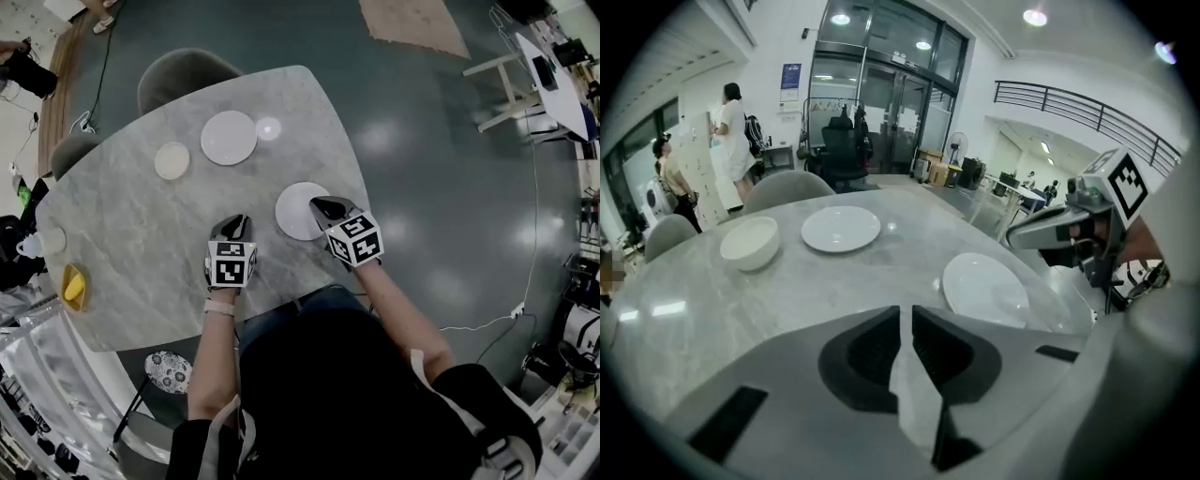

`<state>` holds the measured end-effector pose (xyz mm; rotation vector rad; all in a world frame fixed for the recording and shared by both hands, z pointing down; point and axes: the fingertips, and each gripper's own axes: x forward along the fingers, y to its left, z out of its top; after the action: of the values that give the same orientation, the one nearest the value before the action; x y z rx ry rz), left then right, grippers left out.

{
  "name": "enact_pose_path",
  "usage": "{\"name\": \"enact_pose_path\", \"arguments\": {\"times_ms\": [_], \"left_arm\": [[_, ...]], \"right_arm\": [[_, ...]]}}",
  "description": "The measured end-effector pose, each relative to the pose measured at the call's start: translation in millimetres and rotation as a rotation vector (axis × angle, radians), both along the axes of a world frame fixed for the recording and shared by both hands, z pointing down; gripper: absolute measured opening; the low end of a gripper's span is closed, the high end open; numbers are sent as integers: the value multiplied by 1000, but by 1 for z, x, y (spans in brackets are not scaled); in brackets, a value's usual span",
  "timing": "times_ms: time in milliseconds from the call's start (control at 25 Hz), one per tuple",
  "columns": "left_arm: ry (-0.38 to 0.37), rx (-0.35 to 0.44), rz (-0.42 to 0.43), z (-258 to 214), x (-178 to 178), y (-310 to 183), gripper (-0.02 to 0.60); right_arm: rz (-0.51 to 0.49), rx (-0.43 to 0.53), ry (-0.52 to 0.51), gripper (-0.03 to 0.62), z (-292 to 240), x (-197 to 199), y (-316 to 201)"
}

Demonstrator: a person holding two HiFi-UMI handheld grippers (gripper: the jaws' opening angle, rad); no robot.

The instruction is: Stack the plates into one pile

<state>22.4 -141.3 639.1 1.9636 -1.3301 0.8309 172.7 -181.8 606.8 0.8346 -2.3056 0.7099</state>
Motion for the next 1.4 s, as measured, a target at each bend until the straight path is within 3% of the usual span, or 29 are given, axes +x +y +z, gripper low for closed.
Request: {"name": "enact_pose_path", "arguments": {"times_ms": [120,320,480,1120,1400], "left_arm": [[-2,22,-42,-2,-25,-16,11],[42,25,-59,-1,-50,-41,11],[29,50,-60,-6,-64,-67,11],[56,84,-89,17,-87,-153,11],[52,79,-94,32,-99,-170,11]], "right_arm": [[-15,12,-4,18,-4,-25,-20],[-34,12,-8,18,-5,-59,-52],[-51,5,-16,18,-5,-81,-75],[-36,-11,8,23,26,-133,-169],[-17,-46,-12,118,44,-150,-193]]}}
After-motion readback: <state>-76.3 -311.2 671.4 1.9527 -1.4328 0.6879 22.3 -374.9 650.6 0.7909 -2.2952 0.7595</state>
